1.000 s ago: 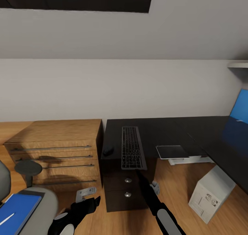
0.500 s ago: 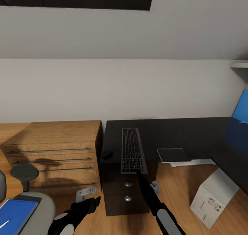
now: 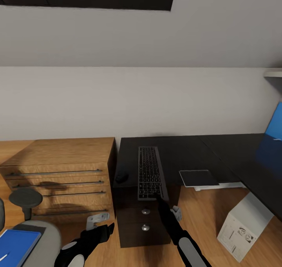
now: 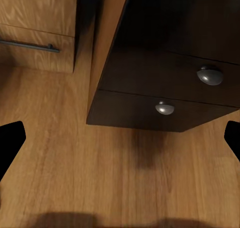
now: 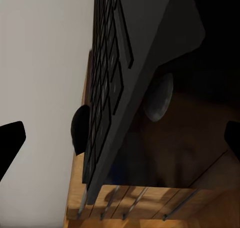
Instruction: In the bedroom, organize the workspace by keeping the computer under the desk, ensuring the monitor is on the desk, placing the keyboard on the desk next to the monitor, placing the mouse on the desk next to the keyboard, moving the folder from the swivel chair onto the desk next to the mouse, stacking the notebook on top of the folder with the pen on top of the notebook, and positioning the swivel chair next to the desk.
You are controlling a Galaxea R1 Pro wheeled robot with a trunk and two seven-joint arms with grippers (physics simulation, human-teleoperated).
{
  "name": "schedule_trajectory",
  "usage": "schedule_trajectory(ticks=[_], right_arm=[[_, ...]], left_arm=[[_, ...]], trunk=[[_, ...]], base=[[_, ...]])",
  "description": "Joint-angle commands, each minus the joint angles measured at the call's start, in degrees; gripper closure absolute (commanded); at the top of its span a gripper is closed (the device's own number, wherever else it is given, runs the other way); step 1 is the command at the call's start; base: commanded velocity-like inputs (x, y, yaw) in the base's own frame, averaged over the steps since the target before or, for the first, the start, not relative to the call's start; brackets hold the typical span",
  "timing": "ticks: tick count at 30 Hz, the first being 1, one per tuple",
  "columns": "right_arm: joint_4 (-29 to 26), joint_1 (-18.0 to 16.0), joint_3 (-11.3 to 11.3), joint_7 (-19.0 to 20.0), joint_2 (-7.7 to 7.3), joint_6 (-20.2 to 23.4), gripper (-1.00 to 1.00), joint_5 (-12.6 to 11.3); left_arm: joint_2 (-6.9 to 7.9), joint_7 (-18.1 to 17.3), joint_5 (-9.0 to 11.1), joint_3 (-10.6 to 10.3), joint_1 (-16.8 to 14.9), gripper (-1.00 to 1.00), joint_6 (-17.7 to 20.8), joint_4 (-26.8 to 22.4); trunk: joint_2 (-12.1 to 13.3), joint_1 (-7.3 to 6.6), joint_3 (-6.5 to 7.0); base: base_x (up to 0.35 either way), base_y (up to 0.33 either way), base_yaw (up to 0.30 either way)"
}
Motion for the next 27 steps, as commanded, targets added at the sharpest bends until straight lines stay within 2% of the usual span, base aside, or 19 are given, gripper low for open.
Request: schedule_trajectory(ticks=[1, 8, 16, 17, 27], right_arm=[[0.0, 0.0, 0.0, 0.2, -0.02, 0.2, -1.0, -0.6], [0.0, -0.1, 0.0, 0.2, -0.03, 0.2, -1.0, -0.6], [0.0, 0.0, 0.0, 0.0, -0.01, 0.2, -1.0, -0.6], [0.0, 0.0, 0.0, -0.1, 0.0, 0.2, 1.0, -0.6], [-0.2, 0.0, 0.0, -0.4, -0.03, 0.1, 1.0, -0.6]], left_arm=[[0.05, 0.6, 0.5, -0.1, -0.1, -1.0, 0.0, -0.1], [0.05, 0.6, 0.5, -0.1, -0.1, -1.0, 0.0, -0.1], [0.05, 0.6, 0.5, -0.1, -0.1, -1.0, 0.0, -0.1], [0.05, 0.6, 0.5, -0.1, -0.1, -1.0, 0.0, -0.1], [-0.02, 0.6, 0.5, -0.1, -0.1, -1.0, 0.0, -0.1]], trunk=[[0.0, -0.01, -0.06], [0.0, -0.01, -0.06], [0.0, -0.01, -0.06], [0.0, -0.01, -0.06], [0.0, -0.01, -0.06]], base=[[0.012, 0.0, 0.0], [0.16, 0.06, 0.0], [0.022, 0.009, 0.0], [0.003, 0.001, 0.0], [0.0, 0.0, 0.0]])
